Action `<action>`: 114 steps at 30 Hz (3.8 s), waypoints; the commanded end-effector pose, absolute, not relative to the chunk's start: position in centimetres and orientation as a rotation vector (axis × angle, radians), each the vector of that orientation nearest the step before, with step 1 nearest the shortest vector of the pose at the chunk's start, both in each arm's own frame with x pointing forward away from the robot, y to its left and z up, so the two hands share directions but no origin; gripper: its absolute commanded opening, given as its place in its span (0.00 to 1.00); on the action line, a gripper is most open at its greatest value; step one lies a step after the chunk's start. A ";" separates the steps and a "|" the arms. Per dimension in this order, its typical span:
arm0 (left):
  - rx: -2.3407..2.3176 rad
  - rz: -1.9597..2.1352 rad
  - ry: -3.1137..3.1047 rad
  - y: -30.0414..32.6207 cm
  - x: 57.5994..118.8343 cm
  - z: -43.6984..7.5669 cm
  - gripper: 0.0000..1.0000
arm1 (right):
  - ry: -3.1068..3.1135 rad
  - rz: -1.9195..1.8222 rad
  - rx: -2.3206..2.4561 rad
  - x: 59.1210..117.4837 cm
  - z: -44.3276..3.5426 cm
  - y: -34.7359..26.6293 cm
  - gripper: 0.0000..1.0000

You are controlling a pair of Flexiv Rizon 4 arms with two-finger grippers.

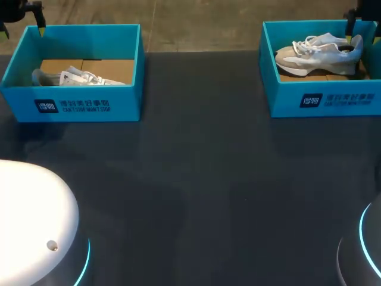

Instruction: Take the shoe out of the shoebox, open the shoe tongue, remove and reinsert the insole, then place the shoe into the shoebox

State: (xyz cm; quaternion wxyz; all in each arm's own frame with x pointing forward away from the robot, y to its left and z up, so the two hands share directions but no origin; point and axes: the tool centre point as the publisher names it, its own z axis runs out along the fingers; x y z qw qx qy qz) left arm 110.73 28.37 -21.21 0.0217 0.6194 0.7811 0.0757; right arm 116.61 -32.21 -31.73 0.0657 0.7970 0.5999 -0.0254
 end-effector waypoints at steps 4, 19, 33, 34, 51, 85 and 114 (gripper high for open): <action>1.921 0.235 2.421 28.4 110.7 -21.2 1.00 | 1.814 -0.112 2.428 118.1 -33.3 -32.4 0.74; 1.921 0.235 2.421 28.4 110.7 -21.2 1.00 | 1.760 -0.052 2.436 118.0 -35.2 -33.6 0.86; 1.921 0.235 2.421 28.4 110.7 -21.2 1.00 | 1.793 -0.071 2.423 117.6 -37.6 -33.7 0.80; 1.921 0.235 2.421 28.4 110.7 -21.2 1.00 | 1.794 -0.073 2.424 117.6 -37.8 -33.7 0.78; 1.921 0.235 2.421 28.4 110.7 -21.2 1.00 | 1.837 -0.127 2.396 118.5 -38.3 -34.3 0.49; 1.921 0.235 2.421 28.4 110.7 -21.2 1.00 | 1.938 -0.217 2.355 116.4 -33.1 -34.5 0.00; 1.921 0.235 2.421 28.4 110.7 -21.2 1.00 | 1.988 -0.048 2.265 113.4 -21.5 -33.0 0.00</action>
